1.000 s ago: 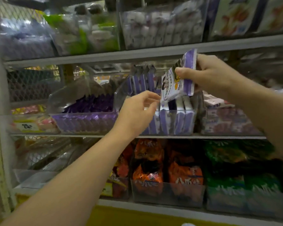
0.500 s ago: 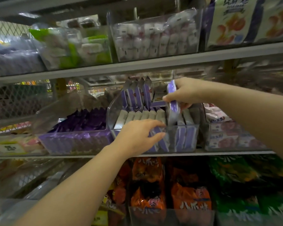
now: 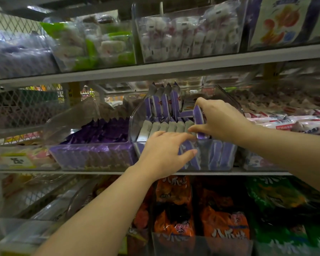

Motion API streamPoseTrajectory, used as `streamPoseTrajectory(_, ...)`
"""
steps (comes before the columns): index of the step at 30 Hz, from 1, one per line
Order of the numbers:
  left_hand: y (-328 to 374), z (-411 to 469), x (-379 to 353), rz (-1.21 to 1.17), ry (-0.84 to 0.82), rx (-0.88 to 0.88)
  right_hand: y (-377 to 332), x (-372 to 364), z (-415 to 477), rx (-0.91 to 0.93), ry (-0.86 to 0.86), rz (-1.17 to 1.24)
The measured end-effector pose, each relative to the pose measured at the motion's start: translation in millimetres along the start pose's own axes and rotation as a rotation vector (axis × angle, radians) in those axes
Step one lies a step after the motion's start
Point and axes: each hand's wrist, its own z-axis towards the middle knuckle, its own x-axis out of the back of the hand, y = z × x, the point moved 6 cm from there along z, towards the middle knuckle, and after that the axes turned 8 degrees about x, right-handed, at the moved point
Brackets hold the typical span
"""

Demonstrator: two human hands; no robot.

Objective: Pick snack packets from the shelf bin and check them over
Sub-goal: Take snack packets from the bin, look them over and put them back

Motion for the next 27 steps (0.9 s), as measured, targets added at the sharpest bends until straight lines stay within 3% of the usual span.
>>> streamPoseTrajectory(10, -3.4, 0.2, -0.9, -0.054, 0.031, 0.034, -3.5, 3.2, -13.5, -0.057, -0.308, -0.049)
streamPoseTrajectory(16, -3.8, 0.1, -1.2, -0.066, 0.033, 0.054, -13.7, 7.8, -16.8, 0.0, -0.347, -0.057)
streamPoseTrajectory(22, 0.4, 1.7, 3.3, -0.106, 0.008, 0.049, -7.3, -2.8, -10.3, 0.032, -0.63, 0.034)
streamPoseTrajectory(27, 9.2, 14.8, 12.5, -0.126, 0.036, 0.046, 2.0, -4.0, 0.2, 0.08, -0.571, 0.02)
